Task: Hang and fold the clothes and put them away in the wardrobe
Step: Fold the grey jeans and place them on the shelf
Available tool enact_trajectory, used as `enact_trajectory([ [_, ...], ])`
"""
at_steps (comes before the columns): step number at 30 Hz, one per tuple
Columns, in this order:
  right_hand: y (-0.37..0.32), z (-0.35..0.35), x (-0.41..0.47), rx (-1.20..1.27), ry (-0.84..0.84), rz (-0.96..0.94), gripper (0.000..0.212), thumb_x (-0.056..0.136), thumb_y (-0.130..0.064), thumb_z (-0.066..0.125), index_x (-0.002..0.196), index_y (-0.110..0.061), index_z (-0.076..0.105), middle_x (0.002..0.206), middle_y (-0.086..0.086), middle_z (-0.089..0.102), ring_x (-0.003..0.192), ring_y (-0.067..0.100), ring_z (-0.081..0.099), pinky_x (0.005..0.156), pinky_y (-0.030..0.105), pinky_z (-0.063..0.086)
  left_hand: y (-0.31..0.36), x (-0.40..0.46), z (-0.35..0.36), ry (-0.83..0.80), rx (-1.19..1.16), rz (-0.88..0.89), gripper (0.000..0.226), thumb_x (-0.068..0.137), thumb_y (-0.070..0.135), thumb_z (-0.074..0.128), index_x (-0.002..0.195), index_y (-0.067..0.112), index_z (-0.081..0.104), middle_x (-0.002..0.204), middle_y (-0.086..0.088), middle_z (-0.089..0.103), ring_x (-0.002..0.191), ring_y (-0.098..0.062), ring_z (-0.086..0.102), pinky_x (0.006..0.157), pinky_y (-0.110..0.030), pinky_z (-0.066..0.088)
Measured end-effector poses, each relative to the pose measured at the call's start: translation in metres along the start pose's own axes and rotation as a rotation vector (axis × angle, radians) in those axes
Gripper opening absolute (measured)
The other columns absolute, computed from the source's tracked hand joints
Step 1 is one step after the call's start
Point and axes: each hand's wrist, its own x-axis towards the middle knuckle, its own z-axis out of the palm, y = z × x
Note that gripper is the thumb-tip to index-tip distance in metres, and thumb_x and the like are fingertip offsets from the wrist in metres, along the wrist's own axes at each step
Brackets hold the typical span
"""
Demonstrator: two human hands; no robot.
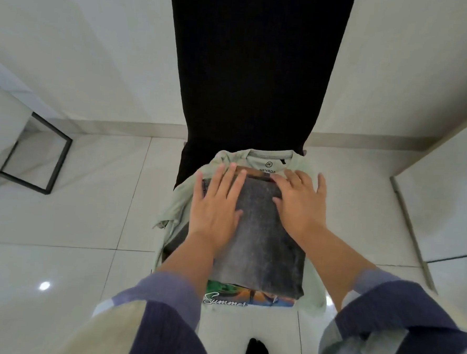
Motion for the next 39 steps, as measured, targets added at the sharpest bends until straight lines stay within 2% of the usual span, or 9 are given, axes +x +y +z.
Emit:
enact_trajectory([
  [3, -0.012, 0.059, 0.002, 0.045, -0.087, 0.046, 0.054, 0.100, -0.045, 0.014, 0.151, -0.032, 0.004, 0.161, 0.005, 0.001, 0.148, 0.024, -0.004, 0.113, 0.057, -0.008, 0.005, -0.001, 0.064, -0.093, -0.079, -0.071, 0.070, 0.095, 0.057, 0.011, 0.147, 0.024, -0.021, 0.158, 0.000, -0.021, 0.145, -0.019, -0.019, 0.115, -0.056, -0.010],
  [6, -0.015, 0.100, 0.010, 0.040, -0.051, 0.055, 0.062, 0.092, -0.050, -0.001, 0.151, -0.031, -0.002, 0.161, 0.006, -0.003, 0.148, 0.026, -0.006, 0.112, 0.060, -0.009, 0.004, 0.003, 0.101, -0.049, -0.101, -0.106, 0.070, 0.091, 0.059, 0.007, 0.151, 0.024, -0.004, 0.161, -0.001, -0.007, 0.148, -0.021, -0.006, 0.114, -0.058, -0.005],
  [16, -0.008, 0.130, 0.032, 0.051, -0.077, -0.009, 0.063, 0.091, -0.051, -0.001, 0.151, -0.033, 0.002, 0.161, 0.003, -0.001, 0.148, 0.024, -0.008, 0.113, 0.062, -0.007, 0.003, 0.015, 0.127, -0.096, -0.120, -0.177, 0.071, 0.088, 0.063, 0.003, 0.150, 0.033, -0.011, 0.160, 0.007, -0.013, 0.148, -0.018, -0.009, 0.112, -0.064, 0.006],
  [23, 0.003, 0.120, -0.030, 0.076, -0.067, 0.156, 0.058, 0.097, -0.052, 0.014, 0.150, -0.035, -0.001, 0.161, 0.009, -0.006, 0.147, 0.031, -0.003, 0.113, 0.058, 0.001, 0.000, -0.030, 0.113, -0.194, -0.145, -0.441, 0.070, 0.091, 0.064, 0.009, 0.149, 0.033, -0.013, 0.161, 0.004, -0.002, 0.142, -0.030, 0.020, 0.106, -0.054, 0.029],
  [26, 0.002, 0.106, -0.065, 0.303, 0.023, 0.398, 0.073, 0.092, -0.052, 0.044, 0.151, -0.020, 0.018, 0.150, 0.021, 0.026, 0.130, 0.040, 0.034, 0.102, 0.051, 0.037, -0.007, -0.054, 0.101, -0.253, -0.079, -0.478, 0.078, 0.091, 0.064, 0.015, 0.151, 0.022, -0.011, 0.151, -0.009, 0.026, 0.122, -0.033, 0.043, 0.090, -0.045, 0.040],
  [28, 0.001, 0.103, -0.075, 0.605, 0.042, 0.592, 0.072, 0.087, -0.051, 0.055, 0.143, -0.014, 0.030, 0.132, 0.017, 0.047, 0.116, 0.036, 0.049, 0.092, 0.048, 0.048, -0.014, -0.057, 0.095, -0.273, -0.050, -0.451, 0.080, 0.091, 0.065, 0.017, 0.152, 0.017, -0.003, 0.137, -0.011, 0.043, 0.112, -0.032, 0.050, 0.088, -0.043, 0.040],
  [33, -0.003, 0.102, -0.083, 0.820, -0.168, 0.832, 0.066, 0.084, -0.062, 0.051, 0.121, -0.008, 0.047, 0.113, 0.010, 0.058, 0.102, 0.033, 0.059, 0.081, 0.039, 0.050, -0.027, -0.058, 0.092, -0.362, -0.101, -0.619, 0.084, 0.078, 0.081, 0.027, 0.125, 0.013, 0.042, 0.122, -0.011, 0.055, 0.110, -0.032, 0.056, 0.087, -0.043, 0.039],
  [36, 0.001, 0.104, -0.084, 0.941, -0.217, 0.872, 0.070, 0.083, -0.061, 0.055, 0.125, -0.005, 0.047, 0.120, 0.013, 0.058, 0.108, 0.034, 0.057, 0.081, 0.038, 0.047, -0.029, -0.066, 0.094, -0.356, -0.335, -0.746, 0.084, 0.069, 0.084, 0.044, 0.112, 0.012, 0.047, 0.108, -0.009, 0.063, 0.102, -0.032, 0.061, 0.074, -0.036, 0.043],
  [39, 0.005, 0.099, -0.078, 1.071, -0.260, 0.929, 0.074, 0.081, -0.060, 0.059, 0.126, -0.002, 0.049, 0.125, 0.017, 0.057, 0.111, 0.037, 0.056, 0.089, 0.042, 0.048, -0.033, -0.063, 0.086, -0.326, -0.355, -0.697, 0.081, 0.068, 0.084, 0.047, 0.109, 0.015, 0.054, 0.104, -0.008, 0.065, 0.098, -0.031, 0.063, 0.069, -0.033, 0.043],
])
